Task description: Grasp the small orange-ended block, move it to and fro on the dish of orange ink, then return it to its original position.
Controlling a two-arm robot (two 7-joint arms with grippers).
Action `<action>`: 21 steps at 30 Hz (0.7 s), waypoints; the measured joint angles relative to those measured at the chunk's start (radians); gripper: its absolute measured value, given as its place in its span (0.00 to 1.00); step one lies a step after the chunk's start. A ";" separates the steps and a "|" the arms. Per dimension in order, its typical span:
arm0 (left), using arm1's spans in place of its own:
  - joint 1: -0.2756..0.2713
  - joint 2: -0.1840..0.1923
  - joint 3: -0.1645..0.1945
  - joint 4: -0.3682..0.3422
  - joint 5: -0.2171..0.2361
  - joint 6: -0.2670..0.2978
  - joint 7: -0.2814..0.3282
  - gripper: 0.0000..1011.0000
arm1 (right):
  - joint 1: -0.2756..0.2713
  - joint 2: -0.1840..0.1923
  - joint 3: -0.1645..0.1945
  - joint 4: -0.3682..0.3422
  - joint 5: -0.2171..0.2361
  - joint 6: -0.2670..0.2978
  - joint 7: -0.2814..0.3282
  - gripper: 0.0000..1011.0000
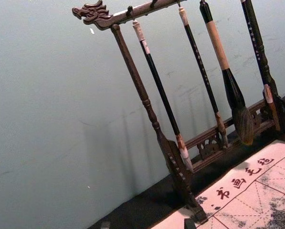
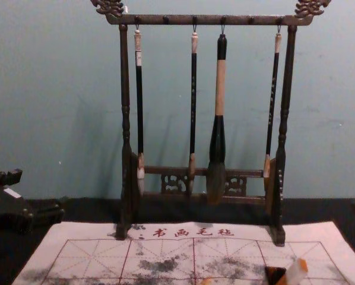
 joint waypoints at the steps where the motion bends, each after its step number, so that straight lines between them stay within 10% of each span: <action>1: 0.000 0.000 0.000 0.000 0.000 0.000 0.000 0.99 | 0.000 0.000 0.000 0.000 0.000 0.000 0.000 0.99; 21: 0.000 0.000 0.000 0.000 0.000 0.000 0.000 0.99 | 0.000 0.000 0.000 0.000 0.000 0.000 0.000 0.99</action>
